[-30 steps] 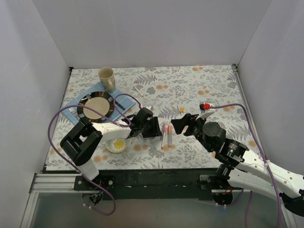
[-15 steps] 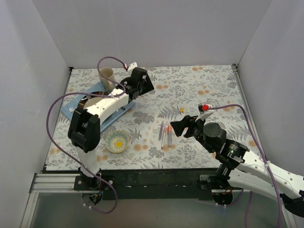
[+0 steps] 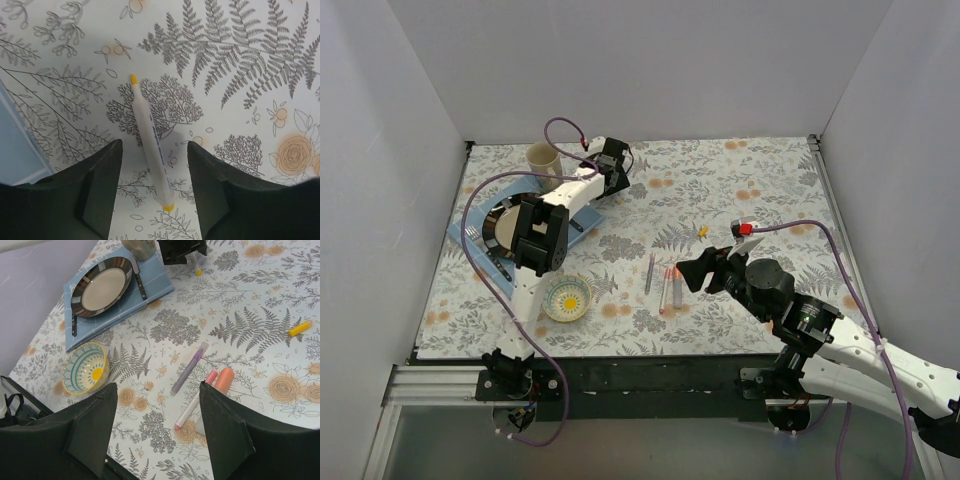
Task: Insert the pens into the pen caps
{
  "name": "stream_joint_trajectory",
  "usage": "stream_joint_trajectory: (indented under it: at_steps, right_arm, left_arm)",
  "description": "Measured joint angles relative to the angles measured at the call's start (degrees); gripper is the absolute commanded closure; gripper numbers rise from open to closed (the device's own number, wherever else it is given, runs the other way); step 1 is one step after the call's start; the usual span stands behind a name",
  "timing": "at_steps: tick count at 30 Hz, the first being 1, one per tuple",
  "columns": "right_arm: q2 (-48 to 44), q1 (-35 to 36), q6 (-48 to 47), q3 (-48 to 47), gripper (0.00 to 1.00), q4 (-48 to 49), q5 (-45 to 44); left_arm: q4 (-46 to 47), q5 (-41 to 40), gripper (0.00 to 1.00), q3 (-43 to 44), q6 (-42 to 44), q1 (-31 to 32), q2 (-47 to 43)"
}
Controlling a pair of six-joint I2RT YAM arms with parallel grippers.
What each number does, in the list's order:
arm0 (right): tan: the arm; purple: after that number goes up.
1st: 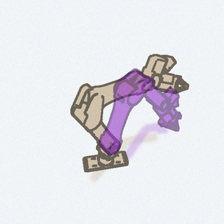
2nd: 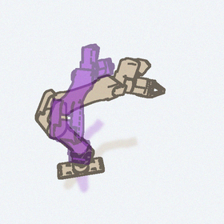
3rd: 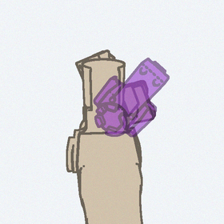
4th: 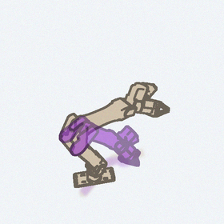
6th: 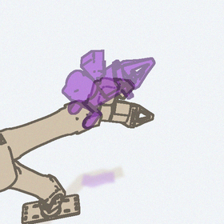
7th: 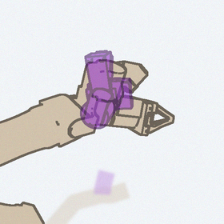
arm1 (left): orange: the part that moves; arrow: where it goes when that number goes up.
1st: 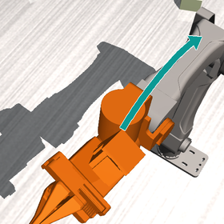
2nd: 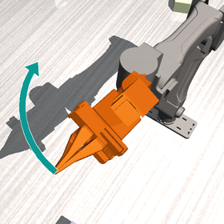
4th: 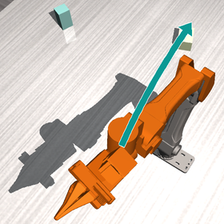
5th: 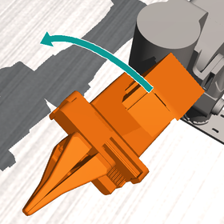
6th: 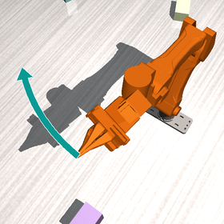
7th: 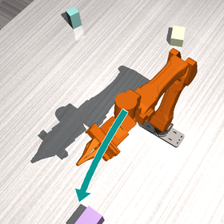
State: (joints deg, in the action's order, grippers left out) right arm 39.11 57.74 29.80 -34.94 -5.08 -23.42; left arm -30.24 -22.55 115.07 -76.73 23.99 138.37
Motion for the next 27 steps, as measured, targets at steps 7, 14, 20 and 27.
stream_joint_trajectory:
  at_steps: [7, 14, 20, 27]
  right_arm:
    - [1.14, -0.26, -1.86, 0.13, 0.27, 0.09, -0.46]
    - [2.95, -0.31, -3.02, 0.13, 0.27, 0.22, -0.44]
    - [3.65, -0.31, -2.93, 0.13, 0.25, 0.57, 0.68]
    - [6.38, -2.19, -2.03, 1.33, 0.25, 2.05, 5.07]
  left_arm:
    - [0.50, 0.83, 0.58, -0.46, 0.04, -1.55, -0.07]
    - [3.76, 1.97, 0.74, -3.80, 1.27, -1.62, -1.25]
    - [7.13, 5.84, 0.95, -10.54, 3.10, -1.57, -4.98]
    - [11.96, 11.63, 1.00, -22.95, 6.32, 1.38, -12.61]
